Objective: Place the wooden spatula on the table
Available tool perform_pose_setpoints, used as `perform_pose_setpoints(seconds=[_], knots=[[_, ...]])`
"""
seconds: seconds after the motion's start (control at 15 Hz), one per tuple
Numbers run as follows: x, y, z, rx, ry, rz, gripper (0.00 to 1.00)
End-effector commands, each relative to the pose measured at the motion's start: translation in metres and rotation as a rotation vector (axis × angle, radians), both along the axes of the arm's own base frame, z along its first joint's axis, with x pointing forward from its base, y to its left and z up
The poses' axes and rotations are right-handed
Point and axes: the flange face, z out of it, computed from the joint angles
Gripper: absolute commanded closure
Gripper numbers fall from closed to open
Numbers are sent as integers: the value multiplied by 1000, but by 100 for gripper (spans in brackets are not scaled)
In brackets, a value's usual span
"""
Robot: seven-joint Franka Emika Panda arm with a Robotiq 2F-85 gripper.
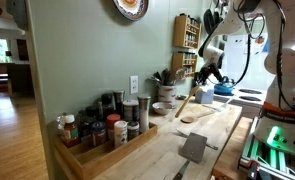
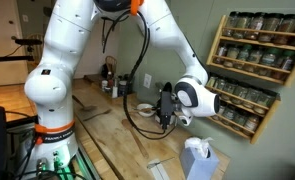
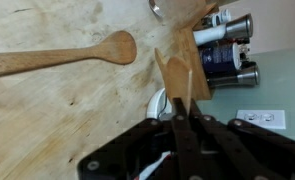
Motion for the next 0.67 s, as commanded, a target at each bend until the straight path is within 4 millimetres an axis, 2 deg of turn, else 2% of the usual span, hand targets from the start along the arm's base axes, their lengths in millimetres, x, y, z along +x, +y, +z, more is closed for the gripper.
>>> perform_pose_setpoints(seconds=[0.0,0.47,0.53,0.6], knots=[[1,0,-1,2,2,3,94],[1,-1,2,0,-3,1,94],[1,-1,2,0,-3,1,98],[1,-3,-2,18,-3,16,98]])
